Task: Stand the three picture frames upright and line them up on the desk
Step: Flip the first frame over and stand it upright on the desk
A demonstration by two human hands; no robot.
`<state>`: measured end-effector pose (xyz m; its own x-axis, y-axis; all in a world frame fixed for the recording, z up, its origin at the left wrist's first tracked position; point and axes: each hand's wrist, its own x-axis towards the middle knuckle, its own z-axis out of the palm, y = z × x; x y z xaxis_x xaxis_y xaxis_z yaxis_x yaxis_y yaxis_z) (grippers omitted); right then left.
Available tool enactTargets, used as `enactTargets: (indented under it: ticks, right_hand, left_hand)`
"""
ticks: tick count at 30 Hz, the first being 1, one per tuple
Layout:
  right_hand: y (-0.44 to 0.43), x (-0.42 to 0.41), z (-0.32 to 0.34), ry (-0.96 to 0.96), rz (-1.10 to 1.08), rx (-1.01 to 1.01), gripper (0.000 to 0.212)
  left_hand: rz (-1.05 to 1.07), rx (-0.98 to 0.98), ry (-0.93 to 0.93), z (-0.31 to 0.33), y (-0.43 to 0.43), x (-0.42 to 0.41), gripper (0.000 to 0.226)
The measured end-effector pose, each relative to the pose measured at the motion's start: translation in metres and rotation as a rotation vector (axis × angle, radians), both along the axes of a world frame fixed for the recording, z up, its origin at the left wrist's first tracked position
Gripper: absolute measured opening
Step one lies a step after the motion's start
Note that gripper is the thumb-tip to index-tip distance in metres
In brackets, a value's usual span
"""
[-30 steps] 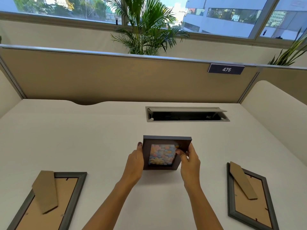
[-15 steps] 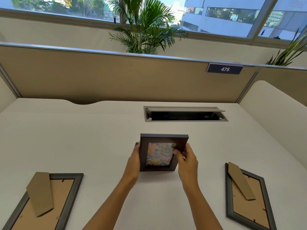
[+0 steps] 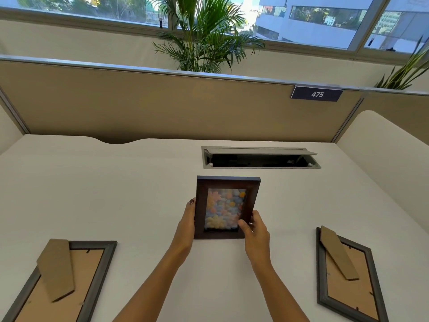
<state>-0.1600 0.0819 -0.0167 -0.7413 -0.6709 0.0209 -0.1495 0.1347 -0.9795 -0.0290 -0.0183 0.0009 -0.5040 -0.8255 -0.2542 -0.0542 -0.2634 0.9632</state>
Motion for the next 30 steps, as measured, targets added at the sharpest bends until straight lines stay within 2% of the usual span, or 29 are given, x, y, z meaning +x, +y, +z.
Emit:
enactTargets:
  ticks: [3,11,16,20,23,26,30]
  right_hand:
    - [-0.002,-0.002,-0.003,-0.009,-0.011,0.033,0.031]
    - [-0.003,-0.003,-0.005,-0.004,-0.011,0.028,0.023]
    - [-0.005,-0.003,-0.007,0.003,-0.023,0.039,0.030]
    - [-0.004,-0.003,-0.006,0.008,-0.020,0.056,0.032]
    - [-0.001,-0.004,-0.003,0.038,-0.023,0.075,0.033]
    - [0.005,-0.004,0.002,0.082,-0.072,0.064,0.039]
    - [0.017,-0.001,0.006,0.192,-0.230,0.001,0.040]
  left_hand:
    - [-0.020,-0.017,0.006,0.001,0.001,0.000,0.036]
    - [-0.010,0.010,0.052,-0.004,0.002,-0.002,0.034]
    - [0.023,0.031,0.066,-0.013,0.003,-0.003,0.046]
    - [0.032,0.003,0.070,-0.013,0.005,-0.003,0.039]
    - [0.096,-0.051,0.059,-0.014,0.006,-0.002,0.038]
    - [0.274,-0.137,0.032,-0.012,0.010,0.001,0.033]
    - [0.469,-0.444,-0.047,-0.004,0.023,0.003,0.028]
